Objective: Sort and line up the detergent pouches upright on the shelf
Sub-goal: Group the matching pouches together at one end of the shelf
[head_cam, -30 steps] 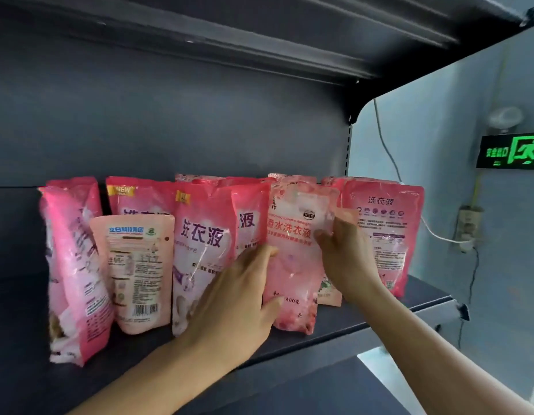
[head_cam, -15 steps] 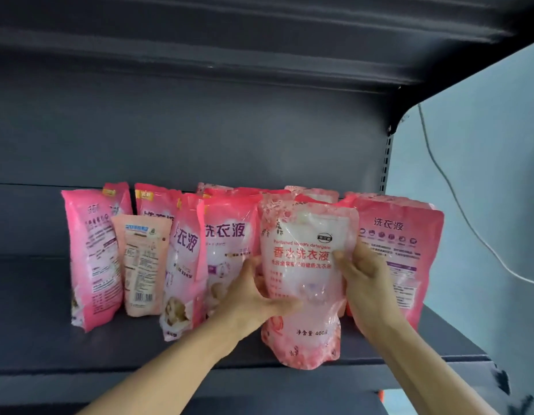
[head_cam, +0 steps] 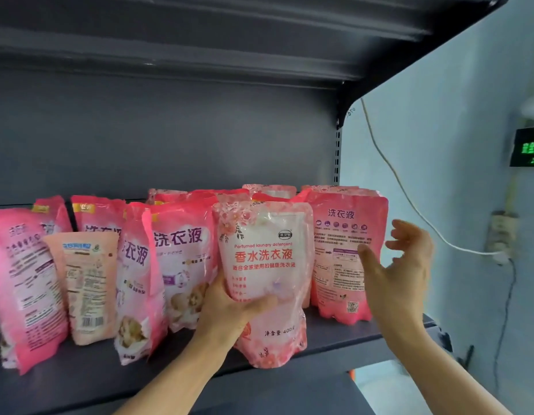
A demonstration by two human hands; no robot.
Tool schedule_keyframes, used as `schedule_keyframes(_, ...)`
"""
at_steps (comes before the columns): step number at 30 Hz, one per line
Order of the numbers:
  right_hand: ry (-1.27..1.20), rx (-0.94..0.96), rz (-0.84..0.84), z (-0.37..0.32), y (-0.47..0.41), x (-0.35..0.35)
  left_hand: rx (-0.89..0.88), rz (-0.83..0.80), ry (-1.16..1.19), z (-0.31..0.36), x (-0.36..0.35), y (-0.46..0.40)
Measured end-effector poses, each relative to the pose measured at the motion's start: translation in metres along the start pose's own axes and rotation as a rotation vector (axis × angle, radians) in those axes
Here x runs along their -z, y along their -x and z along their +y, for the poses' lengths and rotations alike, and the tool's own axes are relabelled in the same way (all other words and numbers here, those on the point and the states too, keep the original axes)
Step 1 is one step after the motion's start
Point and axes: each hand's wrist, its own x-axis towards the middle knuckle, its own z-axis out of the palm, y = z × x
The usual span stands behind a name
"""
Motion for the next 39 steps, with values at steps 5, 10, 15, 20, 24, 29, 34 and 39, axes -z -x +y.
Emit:
schedule_keyframes(5,-0.020,-0.445,-0.421,0.043,-0.016,0.000,-0.030,0.049,-0.017,-0.008,0.012,-0.004)
schedule_keyframes(10,-0.074,-0.476,-0.518,0.058,-0.004,-0.011,-0.054,0.107,-0.014,-0.013,0.031,-0.007)
schedule_keyframes(15,-0.084,-0.484,-0.562,0.056,0.005,-0.028,-0.067,0.091,-0.021,-0.016,0.035,-0.010)
schedule_keyframes(20,-0.108,-0.465,-0.576,0.056,0.011,-0.038,-0.058,0.117,-0.006,-0.017,0.033,-0.010)
schedule_keyframes(24,-0.059,-0.385,-0.436,0.051,0.009,-0.024,-0.059,0.166,0.033,-0.015,0.025,-0.006)
schedule_keyframes(29,0.039,-0.237,-0.138,0.059,-0.022,0.002,-0.056,0.244,0.029,-0.014,0.006,-0.004)
schedule_keyframes(34,0.067,-0.347,-0.344,0.085,-0.060,0.004,-0.045,0.298,-0.002,-0.016,-0.018,-0.004)
schedule_keyframes(39,-0.105,-0.392,-0.551,0.103,-0.081,-0.003,-0.042,0.327,-0.005,-0.008,-0.031,0.001)
